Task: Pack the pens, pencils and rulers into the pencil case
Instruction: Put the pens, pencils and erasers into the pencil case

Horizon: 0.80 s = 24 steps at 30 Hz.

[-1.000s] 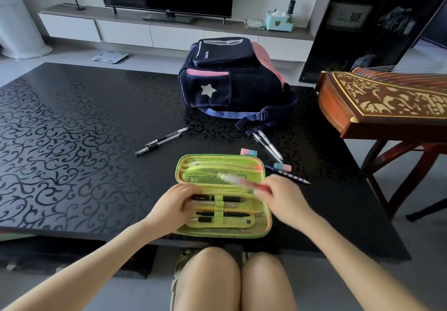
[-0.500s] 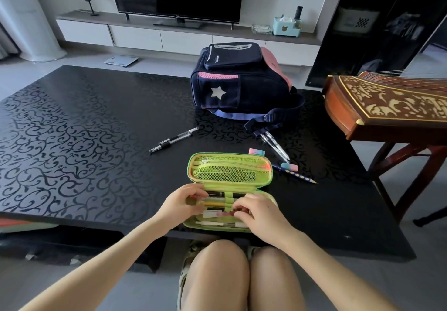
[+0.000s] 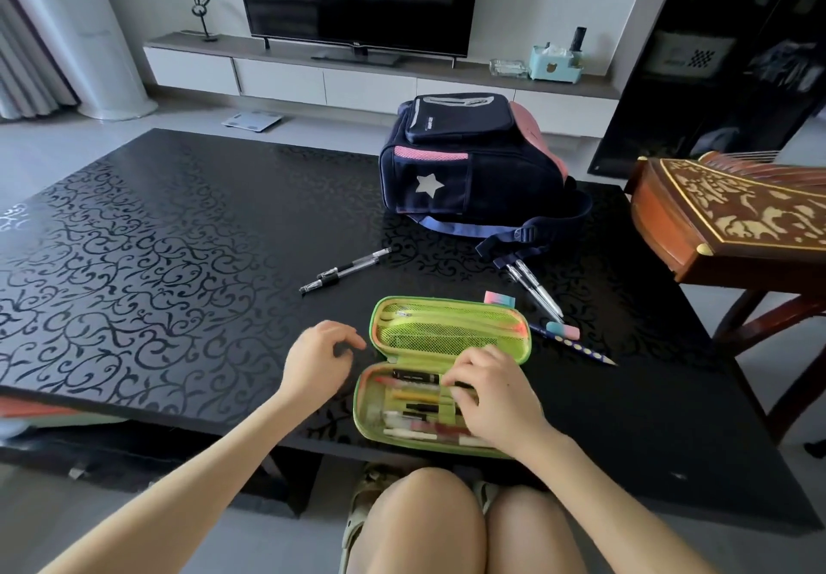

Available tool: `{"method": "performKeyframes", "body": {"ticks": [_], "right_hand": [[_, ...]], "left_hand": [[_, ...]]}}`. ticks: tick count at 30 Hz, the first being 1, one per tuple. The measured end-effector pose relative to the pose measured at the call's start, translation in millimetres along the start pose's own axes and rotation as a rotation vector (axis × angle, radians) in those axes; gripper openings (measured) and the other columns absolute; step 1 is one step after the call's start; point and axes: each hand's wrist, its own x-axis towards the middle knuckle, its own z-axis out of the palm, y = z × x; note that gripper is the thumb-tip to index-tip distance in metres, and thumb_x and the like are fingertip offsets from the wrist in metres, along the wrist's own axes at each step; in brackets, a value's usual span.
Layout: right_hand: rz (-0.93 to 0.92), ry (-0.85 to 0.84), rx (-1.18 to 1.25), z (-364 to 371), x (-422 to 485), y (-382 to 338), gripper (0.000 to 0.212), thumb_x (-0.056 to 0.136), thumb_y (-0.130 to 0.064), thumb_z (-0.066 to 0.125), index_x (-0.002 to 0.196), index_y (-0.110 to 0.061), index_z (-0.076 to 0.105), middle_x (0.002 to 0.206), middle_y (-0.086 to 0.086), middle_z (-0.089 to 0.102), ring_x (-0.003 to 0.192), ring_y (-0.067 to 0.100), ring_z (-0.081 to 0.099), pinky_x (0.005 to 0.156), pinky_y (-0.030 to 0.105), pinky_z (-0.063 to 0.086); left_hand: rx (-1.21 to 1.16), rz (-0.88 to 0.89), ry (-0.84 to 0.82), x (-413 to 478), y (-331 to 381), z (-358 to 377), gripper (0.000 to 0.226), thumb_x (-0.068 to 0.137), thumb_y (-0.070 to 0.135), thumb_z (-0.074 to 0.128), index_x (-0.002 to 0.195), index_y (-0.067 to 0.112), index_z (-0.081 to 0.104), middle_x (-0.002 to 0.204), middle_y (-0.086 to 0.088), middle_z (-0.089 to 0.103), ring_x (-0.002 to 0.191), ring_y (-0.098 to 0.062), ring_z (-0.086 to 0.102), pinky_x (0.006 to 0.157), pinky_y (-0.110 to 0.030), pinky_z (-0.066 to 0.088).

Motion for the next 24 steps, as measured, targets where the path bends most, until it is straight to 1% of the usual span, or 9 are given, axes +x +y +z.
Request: {"method": "performKeyframes", "body": {"ticks": [2, 5, 8, 11, 14, 17, 20, 22, 24], "right_hand": [[0.008, 0.017, 0.007, 1, 17, 0, 0.014, 0.085, -0.015, 0.061, 0.092, -0.020, 0.072, 0.090, -0.007, 0.061, 0.088, 0.014, 0.046, 0.079, 0.025, 0.035], [0.007, 0.024, 0.017, 7, 38, -1, 0.013, 0.087, -0.015, 0.060, 0.094, -0.019, 0.071, 0.092, -0.005, 0.063, 0.089, 0.013, 0.046, 0.077, 0.022, 0.031], [0.000, 0.050, 0.026, 15, 50, 1, 0.013, 0.087, -0.018, 0.060, 0.095, -0.018, 0.071, 0.094, -0.005, 0.064, 0.092, 0.014, 0.049, 0.076, 0.022, 0.032], [0.000, 0.070, 0.047, 21, 54, 5, 0.011, 0.086, -0.016, 0.062, 0.092, -0.018, 0.071, 0.091, -0.006, 0.064, 0.089, 0.013, 0.050, 0.076, 0.022, 0.033], [0.007, 0.066, 0.048, 24, 54, 14, 0.009, 0.083, -0.013, 0.065, 0.089, -0.017, 0.072, 0.086, -0.007, 0.064, 0.086, 0.013, 0.052, 0.075, 0.022, 0.037], [0.024, 0.059, 0.032, 23, 52, 25, 0.010, 0.083, -0.012, 0.066, 0.088, -0.018, 0.072, 0.085, -0.006, 0.065, 0.086, 0.013, 0.054, 0.075, 0.022, 0.038], [0.081, 0.098, -0.003, 17, 47, 39, 0.011, 0.084, -0.011, 0.065, 0.089, -0.017, 0.072, 0.086, -0.006, 0.066, 0.086, 0.013, 0.054, 0.077, 0.022, 0.036], [0.138, 0.154, -0.023, 8, 42, 50, 0.010, 0.082, -0.009, 0.066, 0.087, -0.015, 0.072, 0.085, -0.005, 0.067, 0.083, 0.015, 0.056, 0.076, 0.024, 0.040], [0.193, 0.213, -0.037, -3, 34, 62, 0.010, 0.081, -0.006, 0.067, 0.085, -0.014, 0.072, 0.082, -0.003, 0.068, 0.078, 0.017, 0.058, 0.072, 0.028, 0.048]], "left_hand": [[0.161, 0.034, 0.127, 25, -15, -6, 0.024, 0.079, -0.003, 0.056, 0.091, 0.010, 0.071, 0.106, -0.005, 0.066, 0.099, -0.031, 0.056, 0.081, -0.033, 0.042], [0.352, 0.026, 0.143, 67, -37, -8, 0.026, 0.084, 0.005, 0.056, 0.108, 0.005, 0.066, 0.115, -0.016, 0.063, 0.101, -0.042, 0.053, 0.086, -0.044, 0.044], [0.451, 0.000, 0.084, 105, -50, 0, 0.038, 0.090, 0.017, 0.052, 0.126, 0.004, 0.052, 0.129, -0.016, 0.055, 0.116, -0.041, 0.047, 0.094, -0.046, 0.041], [0.481, 0.021, 0.016, 131, -57, 12, 0.046, 0.092, 0.026, 0.051, 0.133, 0.005, 0.044, 0.134, -0.013, 0.052, 0.121, -0.037, 0.043, 0.098, -0.043, 0.038], [0.563, 0.036, -0.013, 147, -58, 21, 0.039, 0.093, 0.028, 0.050, 0.125, 0.006, 0.051, 0.123, -0.016, 0.053, 0.110, -0.038, 0.045, 0.089, -0.044, 0.041], [0.717, 0.069, -0.105, 157, -54, 28, 0.021, 0.093, 0.009, 0.043, 0.110, 0.000, 0.052, 0.113, -0.018, 0.048, 0.101, -0.036, 0.046, 0.081, -0.044, 0.047], [0.835, 0.086, -0.193, 156, -46, 31, 0.023, 0.088, -0.002, 0.041, 0.110, -0.001, 0.046, 0.114, -0.018, 0.053, 0.102, -0.033, 0.054, 0.084, -0.038, 0.048], [0.810, 0.074, -0.206, 147, -40, 28, 0.022, 0.087, -0.003, 0.042, 0.108, 0.000, 0.045, 0.111, -0.017, 0.056, 0.102, -0.033, 0.057, 0.082, -0.038, 0.046], [0.672, 0.119, -0.180, 134, -32, 22, 0.010, 0.090, 0.000, 0.040, 0.097, 0.004, 0.046, 0.102, -0.017, 0.058, 0.096, -0.035, 0.056, 0.078, -0.041, 0.045]]}}
